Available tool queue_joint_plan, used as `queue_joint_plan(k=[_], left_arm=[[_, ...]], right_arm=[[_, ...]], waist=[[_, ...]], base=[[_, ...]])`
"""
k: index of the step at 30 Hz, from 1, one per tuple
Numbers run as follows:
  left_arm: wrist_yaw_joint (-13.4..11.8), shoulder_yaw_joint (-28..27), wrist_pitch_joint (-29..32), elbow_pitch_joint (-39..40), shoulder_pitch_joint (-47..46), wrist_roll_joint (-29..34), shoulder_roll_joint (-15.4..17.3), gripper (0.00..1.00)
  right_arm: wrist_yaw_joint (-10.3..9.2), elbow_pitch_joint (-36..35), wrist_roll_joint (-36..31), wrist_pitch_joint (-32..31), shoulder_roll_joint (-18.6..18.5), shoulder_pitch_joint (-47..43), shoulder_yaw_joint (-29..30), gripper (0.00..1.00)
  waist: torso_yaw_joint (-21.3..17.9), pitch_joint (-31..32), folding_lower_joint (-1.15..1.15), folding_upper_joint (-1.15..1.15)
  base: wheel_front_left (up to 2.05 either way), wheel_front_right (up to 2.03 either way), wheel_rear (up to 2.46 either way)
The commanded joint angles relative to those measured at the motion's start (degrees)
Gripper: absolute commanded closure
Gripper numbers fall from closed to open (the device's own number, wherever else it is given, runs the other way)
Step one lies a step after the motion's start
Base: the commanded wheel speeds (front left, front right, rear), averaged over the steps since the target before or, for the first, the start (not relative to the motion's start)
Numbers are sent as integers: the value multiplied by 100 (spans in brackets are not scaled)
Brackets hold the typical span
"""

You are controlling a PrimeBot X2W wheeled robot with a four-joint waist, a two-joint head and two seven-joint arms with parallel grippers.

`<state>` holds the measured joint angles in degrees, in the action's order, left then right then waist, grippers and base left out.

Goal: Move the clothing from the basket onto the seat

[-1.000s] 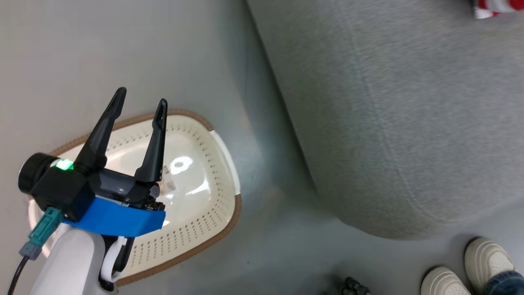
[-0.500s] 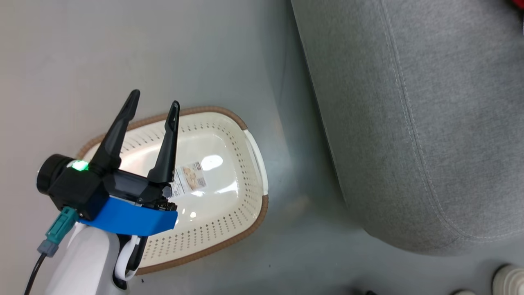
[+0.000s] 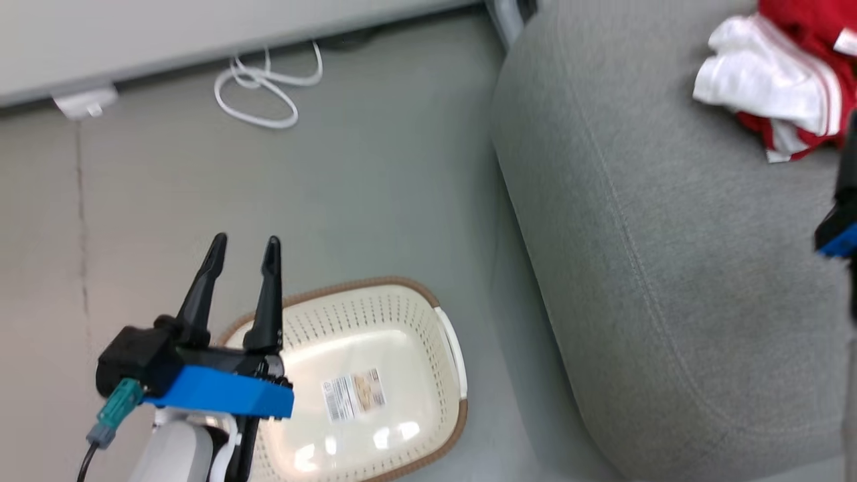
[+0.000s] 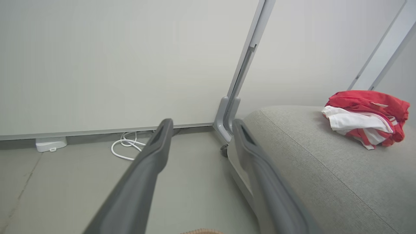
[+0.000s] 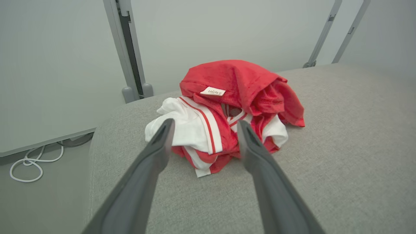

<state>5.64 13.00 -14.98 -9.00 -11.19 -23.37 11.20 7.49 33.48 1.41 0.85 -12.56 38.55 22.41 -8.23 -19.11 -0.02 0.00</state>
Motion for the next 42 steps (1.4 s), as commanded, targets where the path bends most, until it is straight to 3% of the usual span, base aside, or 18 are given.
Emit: queue_joint_plan(k=[1, 6, 16, 28, 42], left_arm=[[1, -114, -26, -15, 114, 1, -60, 0], [10, -541, -27, -43, 514, 98, -316, 0], [99, -1062, -22, -268, 1073, 339, -624, 0], [139, -1254, -23, -768, 1343, 492, -747, 0], [67, -1269, -24, -936, 1387, 533, -797, 0]], right_arm=[[1, -144, 2, 46, 134, -298, -87, 0], [1, -954, 77, 215, 512, -1284, -553, 0], [1, -2189, 249, 238, 882, -2730, -1557, 0], [1, -2491, 280, 250, 966, -3541, -1752, 0], [1, -2467, 628, 239, 967, -3859, -1873, 0]], waist=[[-123, 299, 2, 0], [81, 790, 2, 0], [697, 1468, 2, 0], [1198, 1865, 2, 0], [1215, 1949, 2, 0]], base=[[0, 0, 0], [0, 0, 0], [0, 0, 0], [0, 0, 0], [0, 0, 0]])
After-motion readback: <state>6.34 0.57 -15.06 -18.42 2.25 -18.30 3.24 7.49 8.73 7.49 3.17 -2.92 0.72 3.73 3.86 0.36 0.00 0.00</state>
